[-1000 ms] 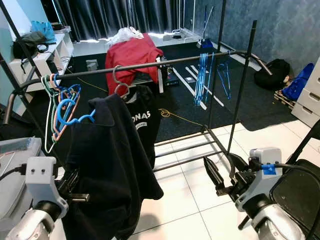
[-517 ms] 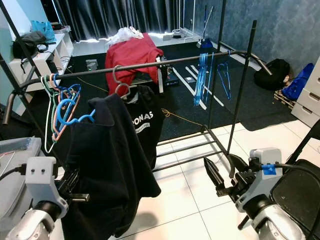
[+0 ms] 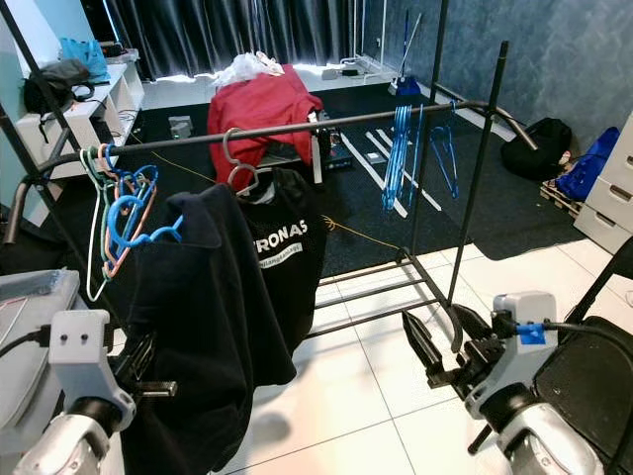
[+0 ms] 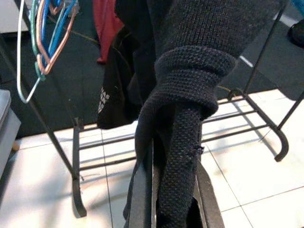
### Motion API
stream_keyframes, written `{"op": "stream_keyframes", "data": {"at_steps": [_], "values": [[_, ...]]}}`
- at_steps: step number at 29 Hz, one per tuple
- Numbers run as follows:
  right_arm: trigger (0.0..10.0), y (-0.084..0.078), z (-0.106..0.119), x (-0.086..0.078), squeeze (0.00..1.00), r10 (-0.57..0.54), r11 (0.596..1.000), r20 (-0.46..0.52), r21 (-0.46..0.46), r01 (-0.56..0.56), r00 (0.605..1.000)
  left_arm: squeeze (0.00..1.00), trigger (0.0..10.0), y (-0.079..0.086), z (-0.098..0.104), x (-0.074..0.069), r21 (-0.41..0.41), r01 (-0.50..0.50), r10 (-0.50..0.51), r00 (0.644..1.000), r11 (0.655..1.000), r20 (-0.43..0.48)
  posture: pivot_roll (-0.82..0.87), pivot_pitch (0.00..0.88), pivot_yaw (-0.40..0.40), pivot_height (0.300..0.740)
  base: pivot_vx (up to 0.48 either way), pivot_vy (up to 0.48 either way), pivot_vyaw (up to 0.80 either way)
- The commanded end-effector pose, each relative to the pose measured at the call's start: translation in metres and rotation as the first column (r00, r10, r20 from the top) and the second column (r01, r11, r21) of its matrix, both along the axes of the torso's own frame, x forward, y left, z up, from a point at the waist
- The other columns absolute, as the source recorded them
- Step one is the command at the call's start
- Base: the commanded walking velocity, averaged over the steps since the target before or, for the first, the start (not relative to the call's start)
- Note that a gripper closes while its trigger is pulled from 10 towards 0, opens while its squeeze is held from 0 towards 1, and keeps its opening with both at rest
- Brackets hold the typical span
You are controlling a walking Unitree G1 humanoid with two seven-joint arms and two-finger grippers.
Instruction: Hang hanger
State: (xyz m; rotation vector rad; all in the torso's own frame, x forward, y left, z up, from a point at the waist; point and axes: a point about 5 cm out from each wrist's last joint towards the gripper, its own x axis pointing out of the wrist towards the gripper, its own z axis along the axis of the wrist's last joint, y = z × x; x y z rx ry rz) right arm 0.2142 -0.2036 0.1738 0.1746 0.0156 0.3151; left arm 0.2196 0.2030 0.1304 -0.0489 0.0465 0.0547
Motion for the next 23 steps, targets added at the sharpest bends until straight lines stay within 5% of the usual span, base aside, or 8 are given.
{"op": "stream_keyframes", "data": {"at_steps": [1, 9, 12, 14, 23], "values": [[10.0, 0.000, 0.003, 0.004, 0.00, -0.027, 0.999, -0.003, 0.024, 0.027, 1.000, 0.00, 10.0, 0.003, 0.004, 0.006, 0.011, -0.013, 0.012, 1.000, 1.000, 0.027, -0.08, 0.000, 0.010, 0.740, 0.000, 0.000, 0.00], [10.0, -0.012, -0.006, 0.000, 0.00, -0.075, 0.997, -0.033, -0.027, 0.074, 0.997, 0.00, 10.0, 0.008, 0.001, 0.012, 0.015, -0.016, 0.016, 1.000, 1.000, 0.023, -0.09, 0.000, 0.016, 0.740, 0.000, 0.000, 0.00], [10.0, -0.026, -0.025, -0.007, 0.00, -0.146, 0.989, -0.071, -0.050, 0.142, 0.987, 0.00, 10.0, 0.007, -0.012, 0.015, 0.018, -0.009, 0.009, 1.000, 1.000, -0.008, -0.10, 0.022, 0.020, 0.740, 0.000, 0.000, 0.00], [10.0, -0.041, -0.061, -0.018, 0.00, -0.234, 0.970, -0.155, -0.103, 0.220, 0.960, 0.00, 10.0, 0.012, -0.040, 0.011, 0.048, -0.028, 0.032, 0.996, 0.998, -0.087, -0.09, 0.035, 0.023, 0.740, 0.000, 0.000, 0.00], [10.0, -0.042, -0.127, -0.040, 0.00, -0.315, 0.948, -0.315, -0.144, 0.283, 0.895, 0.00, 10.0, 0.012, -0.093, -0.009, 0.046, -0.048, 0.058, 0.966, 0.998, -0.251, -0.07, 0.030, 0.023, 0.740, 0.000, 0.000, 0.00]]}}
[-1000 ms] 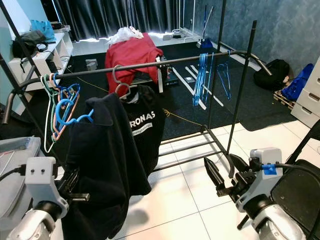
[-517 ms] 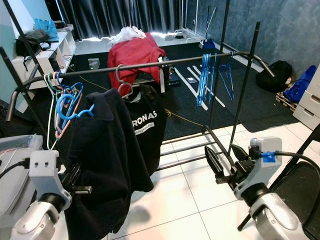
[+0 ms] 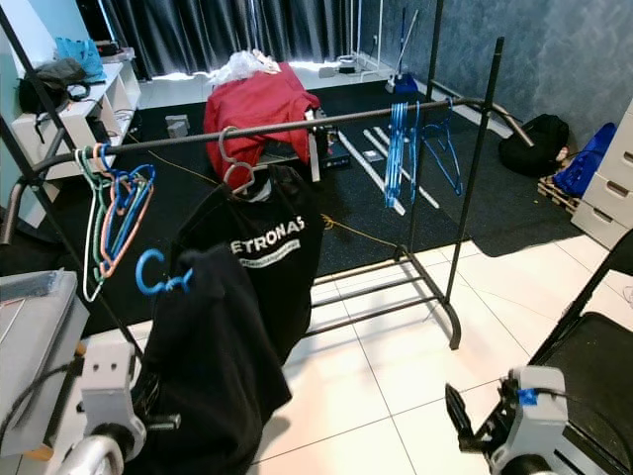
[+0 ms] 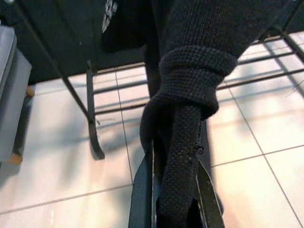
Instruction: Hang hanger
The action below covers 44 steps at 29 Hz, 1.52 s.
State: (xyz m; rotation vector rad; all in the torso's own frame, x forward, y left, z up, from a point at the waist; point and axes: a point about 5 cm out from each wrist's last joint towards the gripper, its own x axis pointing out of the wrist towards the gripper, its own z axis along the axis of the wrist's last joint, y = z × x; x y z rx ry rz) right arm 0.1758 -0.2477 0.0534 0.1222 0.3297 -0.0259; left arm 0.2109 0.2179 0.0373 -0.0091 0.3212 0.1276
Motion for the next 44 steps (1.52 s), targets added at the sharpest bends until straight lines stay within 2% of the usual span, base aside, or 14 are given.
{"op": "stream_keyframes", "data": {"at_steps": [1, 3, 4, 6, 8, 13, 25, 32, 44], "values": [[10.0, 0.002, -0.011, -0.003, 0.00, -0.015, 1.000, -0.018, 0.025, 0.015, 1.000, 0.00, 10.0, -0.004, -0.009, -0.005, 0.004, 0.022, -0.022, 1.000, 1.000, -0.007, -0.07, 0.029, 0.019, 0.740, 0.000, 0.000, 0.00], [10.0, 0.001, -0.014, -0.004, 0.00, -0.021, 0.999, -0.022, 0.032, 0.021, 1.000, 0.00, 10.0, -0.005, -0.015, -0.008, 0.006, 0.028, -0.027, 0.999, 1.000, -0.024, -0.07, 0.029, 0.019, 0.740, 0.000, 0.000, 0.00], [10.0, -0.001, -0.017, -0.006, 0.00, -0.018, 0.999, -0.030, 0.028, 0.019, 0.999, 0.00, 10.0, -0.006, -0.020, -0.013, -0.038, 0.024, -0.025, 0.999, 0.999, -0.034, -0.07, 0.025, 0.010, 0.740, 0.000, 0.000, 0.00], [10.0, -0.002, -0.020, -0.008, 0.00, -0.014, 0.999, -0.038, 0.032, 0.016, 0.999, 0.00, 10.0, -0.007, -0.023, -0.016, -0.048, 0.020, -0.022, 0.999, 0.999, -0.038, -0.07, 0.031, 0.005, 0.740, 0.000, 0.000, 0.00], [10.0, -0.002, -0.020, -0.008, 0.00, -0.014, 0.999, -0.038, 0.032, 0.016, 0.999, 0.00, 10.0, -0.007, -0.023, -0.016, -0.048, 0.020, -0.022, 0.999, 0.999, -0.038, -0.07, 0.031, 0.005, 0.740, 0.000, 0.000, 0.00], [10.0, -0.006, -0.041, -0.015, 0.00, 0.000, 1.000, -0.075, 0.019, 0.001, 0.997, 0.00, 10.0, -0.010, -0.030, -0.016, -0.092, 0.076, -0.078, 0.997, 0.993, -0.021, -0.06, 0.044, -0.005, 0.740, 0.000, 0.000, 0.00], [10.0, -0.015, -0.062, -0.017, 0.00, 0.019, 0.999, -0.096, 0.030, -0.016, 0.995, 0.00, 10.0, -0.001, -0.048, -0.011, -0.087, 0.108, -0.113, 0.992, 0.990, -0.056, -0.06, 0.063, 0.009, 0.740, 0.000, 0.000, 0.00], [10.0, -0.019, -0.070, -0.014, 0.00, 0.020, 0.999, -0.106, 0.035, -0.016, 0.994, 0.00, 10.0, -0.001, -0.051, -0.009, -0.074, 0.125, -0.129, 0.990, 0.989, -0.055, -0.06, 0.055, 0.008, 0.740, 0.000, 0.000, 0.00], [10.0, -0.038, -0.084, -0.017, 0.00, 0.001, 0.999, -0.143, 0.039, 0.005, 0.990, 0.00, 10.0, -0.001, -0.057, -0.007, -0.086, 0.128, -0.132, 0.991, 0.988, -0.038, -0.07, 0.052, 0.010, 0.740, 0.000, 0.000, 0.00]]}}
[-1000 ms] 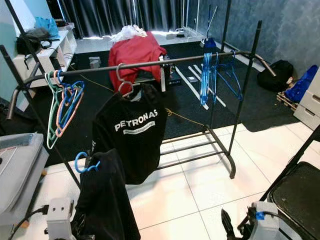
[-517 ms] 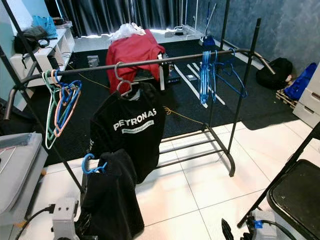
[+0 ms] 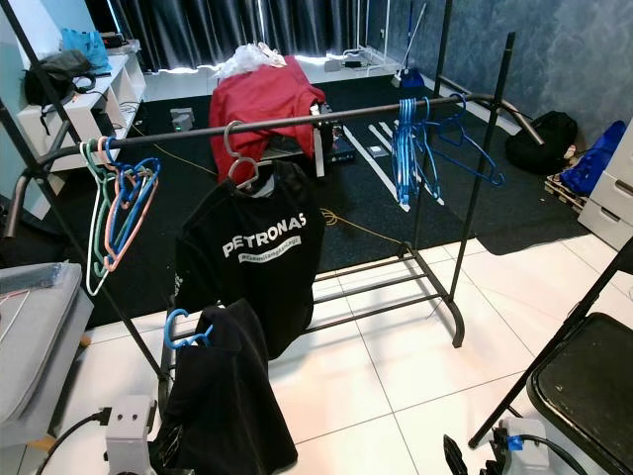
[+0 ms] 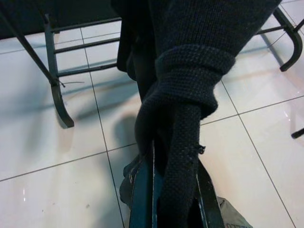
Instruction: Hang hanger
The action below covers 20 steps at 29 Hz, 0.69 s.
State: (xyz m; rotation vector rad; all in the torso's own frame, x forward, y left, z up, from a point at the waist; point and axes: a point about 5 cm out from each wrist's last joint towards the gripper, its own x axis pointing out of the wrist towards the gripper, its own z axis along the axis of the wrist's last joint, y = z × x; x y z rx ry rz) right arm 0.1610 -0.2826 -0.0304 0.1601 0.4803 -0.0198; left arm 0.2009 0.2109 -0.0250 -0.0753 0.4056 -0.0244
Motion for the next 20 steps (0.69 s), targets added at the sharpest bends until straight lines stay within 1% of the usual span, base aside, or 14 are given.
{"op": "stream_keyframes", "data": {"at_steps": [1, 2, 5, 9, 10, 11, 13, 16, 20], "values": [[10.0, -0.006, -0.001, -0.003, 0.00, -0.015, 1.000, -0.001, -0.002, 0.015, 1.000, 0.00, 10.0, 0.006, 0.005, 0.004, 0.009, -0.007, 0.007, 0.999, 1.000, 0.039, -0.07, 0.052, 0.010, 0.740, 0.000, 0.000, 0.00], [10.0, -0.010, -0.002, -0.005, 0.00, -0.021, 1.000, -0.010, -0.002, 0.021, 1.000, 0.00, 10.0, 0.005, 0.005, 0.004, 0.018, 0.002, -0.003, 0.999, 1.000, 0.040, -0.07, 0.050, 0.007, 0.740, 0.000, 0.000, 0.00], [10.0, -0.017, -0.004, -0.008, 0.00, -0.031, 1.000, -0.026, -0.002, 0.031, 0.999, 0.00, 10.0, 0.003, 0.005, 0.005, 0.028, 0.015, -0.017, 0.998, 0.999, 0.055, -0.07, 0.039, 0.005, 0.740, 0.403, 0.000, 0.00], [10.0, -0.020, -0.004, -0.009, 0.00, -0.033, 0.999, -0.030, -0.002, 0.033, 0.999, 0.00, 10.0, 0.002, 0.005, 0.005, 0.030, 0.018, -0.020, 0.998, 0.999, 0.063, -0.07, 0.039, 0.005, 0.740, 0.480, 0.000, 0.00], [10.0, -0.024, -0.005, -0.012, 0.00, -0.037, 0.999, -0.038, -0.001, 0.037, 0.999, 0.00, 10.0, 0.001, 0.006, 0.005, 0.020, 0.010, -0.012, 0.997, 1.000, 0.076, -0.07, 0.032, 0.002, 0.740, 0.000, 0.000, 0.00], [10.0, -0.024, -0.005, -0.012, 0.00, -0.037, 0.999, -0.038, -0.001, 0.037, 0.999, 0.00, 10.0, 0.001, 0.006, 0.005, 0.020, 0.010, -0.012, 0.997, 1.000, 0.076, -0.07, 0.032, 0.002, 0.740, 0.000, 0.000, 0.00], [10.0, -0.027, -0.007, -0.017, 0.00, -0.041, 0.999, -0.047, 0.000, 0.041, 0.998, 0.00, 10.0, -0.001, 0.007, 0.005, 0.016, 0.010, -0.011, 0.996, 1.000, 0.085, -0.07, 0.031, 0.001, 0.740, 0.000, 0.000, 0.00], [10.0, -0.027, -0.010, -0.024, 0.00, -0.045, 0.999, -0.059, 0.004, 0.045, 0.997, 0.00, 10.0, -0.003, 0.010, 0.006, 0.016, 0.013, -0.015, 0.995, 1.000, 0.098, -0.07, 0.031, 0.001, 0.740, 0.000, 0.000, 0.00], [10.0, -0.027, -0.012, -0.027, 0.00, -0.047, 0.999, -0.067, 0.007, 0.048, 0.997, 0.00, 10.0, -0.005, 0.012, 0.006, 0.016, 0.015, -0.017, 0.994, 1.000, 0.109, -0.07, 0.031, 0.001, 0.740, 0.000, 0.000, 0.00]]}}
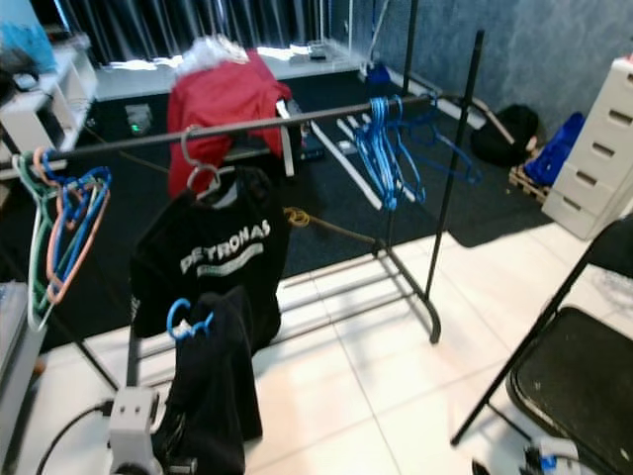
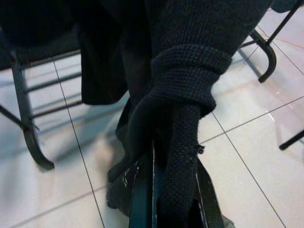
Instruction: Hang hanger
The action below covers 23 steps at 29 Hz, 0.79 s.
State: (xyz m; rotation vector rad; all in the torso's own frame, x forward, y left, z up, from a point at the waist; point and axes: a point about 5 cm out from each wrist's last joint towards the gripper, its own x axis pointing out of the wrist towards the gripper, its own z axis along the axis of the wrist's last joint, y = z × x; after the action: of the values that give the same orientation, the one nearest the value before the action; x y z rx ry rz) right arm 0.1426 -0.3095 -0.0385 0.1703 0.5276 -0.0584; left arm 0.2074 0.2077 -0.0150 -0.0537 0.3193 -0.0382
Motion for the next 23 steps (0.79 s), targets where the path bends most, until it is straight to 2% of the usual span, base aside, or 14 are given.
{"op": "stream_keyframes", "data": {"at_steps": [1, 10, 16, 23], "values": [[10.0, 0.000, -0.004, -0.009, 0.00, -0.013, 1.000, -0.018, 0.007, 0.013, 1.000, 0.00, 10.0, -0.002, 0.003, -0.001, -0.002, 0.002, -0.002, 1.000, 1.000, 0.025, -0.07, 0.031, 0.001, 0.740, 0.000, 0.000, 0.00], [10.0, 0.000, -0.006, -0.013, 0.00, -0.017, 1.000, -0.029, 0.011, 0.017, 0.999, 0.00, 10.0, -0.002, 0.005, -0.001, -0.002, 0.001, -0.001, 0.999, 1.000, 0.035, -0.07, 0.030, 0.000, 0.740, 0.000, 0.000, 0.00], [10.0, 0.000, -0.010, -0.023, 0.00, -0.022, 1.000, -0.043, 0.015, 0.023, 0.999, 0.00, 10.0, -0.003, 0.007, 0.000, -0.002, 0.001, -0.001, 0.999, 1.000, 0.038, -0.07, 0.030, 0.000, 0.740, 0.000, 0.000, 0.00], [10.0, 0.000, -0.011, -0.027, 0.00, -0.025, 1.000, -0.048, 0.016, 0.026, 0.999, 0.00, 10.0, -0.002, 0.006, 0.000, 0.005, -0.002, 0.002, 0.999, 1.000, 0.039, -0.07, 0.030, 0.001, 0.740, 0.000, 0.000, 0.00]]}}
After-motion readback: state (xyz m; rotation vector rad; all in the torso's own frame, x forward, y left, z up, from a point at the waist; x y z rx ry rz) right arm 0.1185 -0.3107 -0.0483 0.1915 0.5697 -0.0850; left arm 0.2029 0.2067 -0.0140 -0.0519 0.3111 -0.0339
